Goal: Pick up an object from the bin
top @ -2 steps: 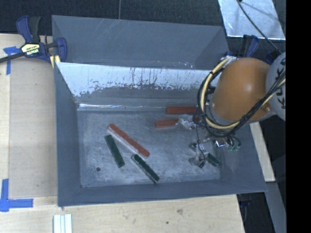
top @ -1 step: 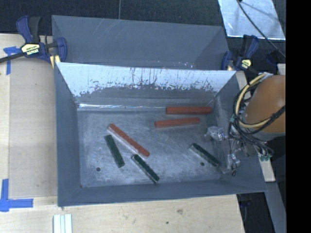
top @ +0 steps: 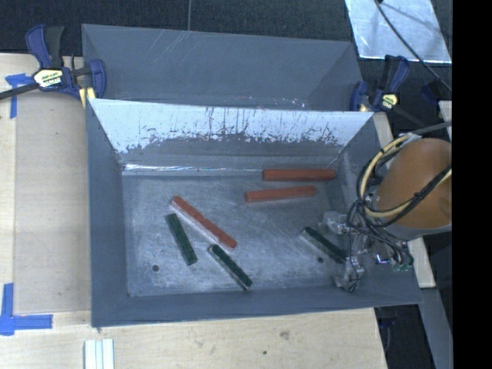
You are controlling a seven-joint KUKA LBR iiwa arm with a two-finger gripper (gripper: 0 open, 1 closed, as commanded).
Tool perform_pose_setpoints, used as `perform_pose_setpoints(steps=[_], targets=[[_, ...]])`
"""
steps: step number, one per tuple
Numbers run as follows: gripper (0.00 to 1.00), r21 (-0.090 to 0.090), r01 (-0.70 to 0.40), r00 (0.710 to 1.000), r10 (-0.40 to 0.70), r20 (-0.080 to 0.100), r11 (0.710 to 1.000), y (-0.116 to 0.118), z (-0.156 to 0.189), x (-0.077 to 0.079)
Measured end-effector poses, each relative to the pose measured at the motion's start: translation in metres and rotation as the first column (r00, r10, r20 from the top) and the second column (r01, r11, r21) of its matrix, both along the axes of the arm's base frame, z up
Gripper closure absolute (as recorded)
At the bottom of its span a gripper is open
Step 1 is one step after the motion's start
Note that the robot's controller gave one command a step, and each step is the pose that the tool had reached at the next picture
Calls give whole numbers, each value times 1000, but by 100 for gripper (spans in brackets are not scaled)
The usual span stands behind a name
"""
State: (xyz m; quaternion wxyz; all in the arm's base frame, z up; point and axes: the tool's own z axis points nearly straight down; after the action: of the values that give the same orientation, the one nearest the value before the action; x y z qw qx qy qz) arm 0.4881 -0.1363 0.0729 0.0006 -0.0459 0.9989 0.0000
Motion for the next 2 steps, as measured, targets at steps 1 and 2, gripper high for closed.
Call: perform_pose_setpoints(steps=[1,2], targets=[[100,-1,-1,1000,1,2,1000,0,1,0],[100,-2,-29,1000,29,10,1000,26,126,-2]])
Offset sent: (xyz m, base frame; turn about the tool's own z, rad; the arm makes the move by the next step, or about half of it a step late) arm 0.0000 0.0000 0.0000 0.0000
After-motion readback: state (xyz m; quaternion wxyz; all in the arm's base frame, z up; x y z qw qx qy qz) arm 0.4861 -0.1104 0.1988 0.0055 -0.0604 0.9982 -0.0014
